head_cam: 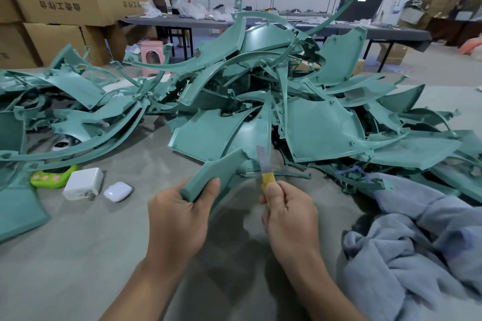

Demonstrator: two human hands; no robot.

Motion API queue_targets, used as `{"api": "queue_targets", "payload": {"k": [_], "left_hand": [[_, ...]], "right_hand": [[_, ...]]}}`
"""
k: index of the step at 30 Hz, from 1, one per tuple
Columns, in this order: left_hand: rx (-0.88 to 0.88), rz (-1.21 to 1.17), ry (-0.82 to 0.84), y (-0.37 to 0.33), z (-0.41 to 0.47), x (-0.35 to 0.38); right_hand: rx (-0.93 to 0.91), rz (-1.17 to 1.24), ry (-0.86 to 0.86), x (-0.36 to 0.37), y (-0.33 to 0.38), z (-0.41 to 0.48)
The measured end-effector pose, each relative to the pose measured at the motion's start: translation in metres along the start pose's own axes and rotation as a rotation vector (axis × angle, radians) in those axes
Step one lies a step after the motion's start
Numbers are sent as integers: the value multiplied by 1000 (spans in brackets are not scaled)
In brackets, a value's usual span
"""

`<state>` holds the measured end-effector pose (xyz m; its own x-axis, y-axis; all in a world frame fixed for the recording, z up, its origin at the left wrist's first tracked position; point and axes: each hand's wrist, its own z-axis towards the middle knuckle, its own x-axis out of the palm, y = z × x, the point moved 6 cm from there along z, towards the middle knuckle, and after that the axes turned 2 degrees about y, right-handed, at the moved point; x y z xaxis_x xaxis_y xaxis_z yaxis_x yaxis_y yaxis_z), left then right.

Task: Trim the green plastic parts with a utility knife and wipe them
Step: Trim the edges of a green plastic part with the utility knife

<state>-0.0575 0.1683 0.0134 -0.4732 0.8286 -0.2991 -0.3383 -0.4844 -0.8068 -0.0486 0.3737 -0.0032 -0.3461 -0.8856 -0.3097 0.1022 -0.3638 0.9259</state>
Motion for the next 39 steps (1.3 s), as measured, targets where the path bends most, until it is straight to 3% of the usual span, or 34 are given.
{"api": "queue_targets", "payload": {"k": [2, 6, 9, 12, 16, 19, 25, 29, 39], "left_hand": [[58, -4, 26, -7, -2, 1], [192, 16, 41, -21, -6, 1], [384, -71, 78, -31, -10, 3], [536, -5, 46, -36, -13, 2], [386, 182, -25, -31, -9, -5], [343, 321, -32, -26, -7, -13], [205, 119, 231, -9, 2, -14], [151, 124, 314, -2, 6, -11], [-10, 124, 426, 20, 0, -5]], "right_hand": [[-26, 55, 48, 4, 4, -5], [67, -83, 10, -1, -7, 3], [31, 147, -43, -10, -2, 2], [-134, 216, -110, -24, 14, -9], [-339, -34, -30, -31, 30, -23], [-361, -156, 66, -27, 35, -26], [-422, -177, 163, -29, 42, -26], [-424, -265, 200, -22, 40, -29], [-366, -216, 184, -17, 31, -29]]}}
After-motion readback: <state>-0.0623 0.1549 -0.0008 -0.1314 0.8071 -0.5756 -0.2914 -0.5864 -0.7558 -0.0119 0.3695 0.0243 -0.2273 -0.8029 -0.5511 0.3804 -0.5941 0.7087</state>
